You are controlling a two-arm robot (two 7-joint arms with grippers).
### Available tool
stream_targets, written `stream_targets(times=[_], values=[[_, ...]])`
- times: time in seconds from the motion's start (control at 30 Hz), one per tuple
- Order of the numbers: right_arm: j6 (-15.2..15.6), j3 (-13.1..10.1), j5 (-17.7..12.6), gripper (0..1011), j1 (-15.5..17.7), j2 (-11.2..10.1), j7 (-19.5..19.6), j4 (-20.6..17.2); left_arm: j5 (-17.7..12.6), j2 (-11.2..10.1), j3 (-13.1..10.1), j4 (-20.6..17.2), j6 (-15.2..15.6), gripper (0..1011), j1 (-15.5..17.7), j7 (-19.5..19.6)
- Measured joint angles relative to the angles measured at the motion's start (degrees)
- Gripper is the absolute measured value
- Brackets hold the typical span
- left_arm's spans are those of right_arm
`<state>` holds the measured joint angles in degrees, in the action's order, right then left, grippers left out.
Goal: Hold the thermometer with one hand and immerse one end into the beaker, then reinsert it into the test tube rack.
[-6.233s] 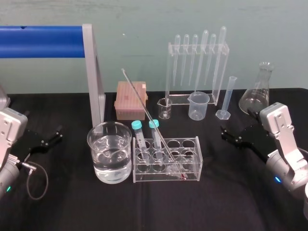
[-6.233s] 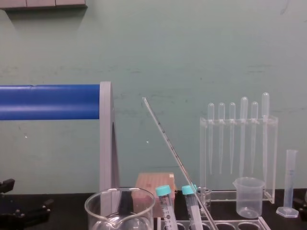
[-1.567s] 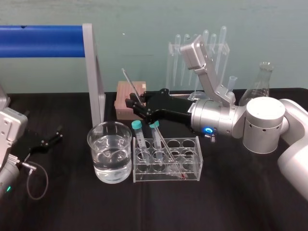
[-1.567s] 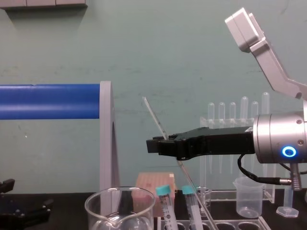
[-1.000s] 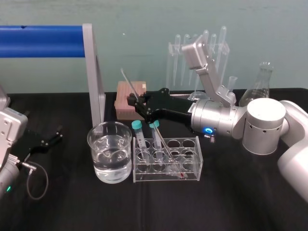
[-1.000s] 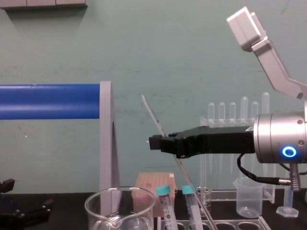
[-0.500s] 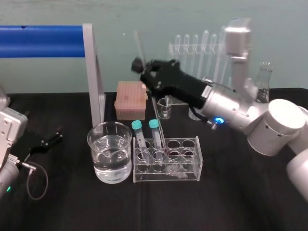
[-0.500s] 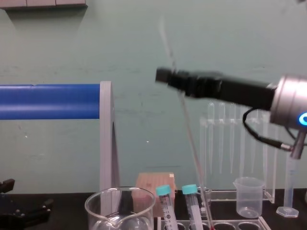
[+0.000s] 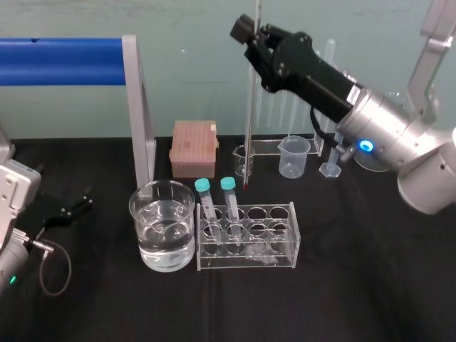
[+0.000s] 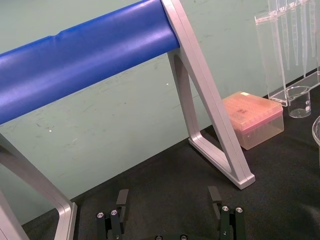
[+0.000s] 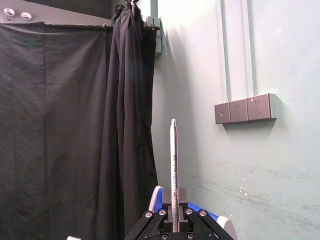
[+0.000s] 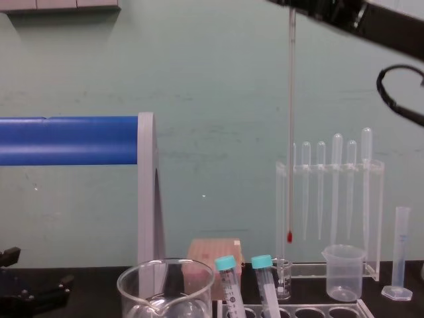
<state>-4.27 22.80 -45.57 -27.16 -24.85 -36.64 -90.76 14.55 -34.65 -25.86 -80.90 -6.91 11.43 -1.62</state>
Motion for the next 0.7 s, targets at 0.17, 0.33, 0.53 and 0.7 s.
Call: stream_targets(times=[0.17, 0.33, 0.53, 0.7], values=[[1.79, 0.43, -0.86, 55, -2.77, -0.7, 0.24, -0.24, 0.0, 0.0, 0.0, 0.0, 0.0, 1008, 0.0, 0.0], [2.21, 1.71, -1.18, 55, -6.48, -0.13, -0.61, 1.27, 0.0, 0.0, 0.0, 0.0, 0.0, 1008, 0.0, 0.0], [2.1, 5.18, -1.39, 55, -11.7, 3.32, -3.17, 5.74, 0.0, 0.0, 0.0, 0.0, 0.0, 1008, 0.0, 0.0], [0.72, 9.36, -1.55, 55, -15.61, 8.01, -6.76, 11.66, 0.0, 0.0, 0.0, 0.0, 0.0, 1008, 0.0, 0.0]])
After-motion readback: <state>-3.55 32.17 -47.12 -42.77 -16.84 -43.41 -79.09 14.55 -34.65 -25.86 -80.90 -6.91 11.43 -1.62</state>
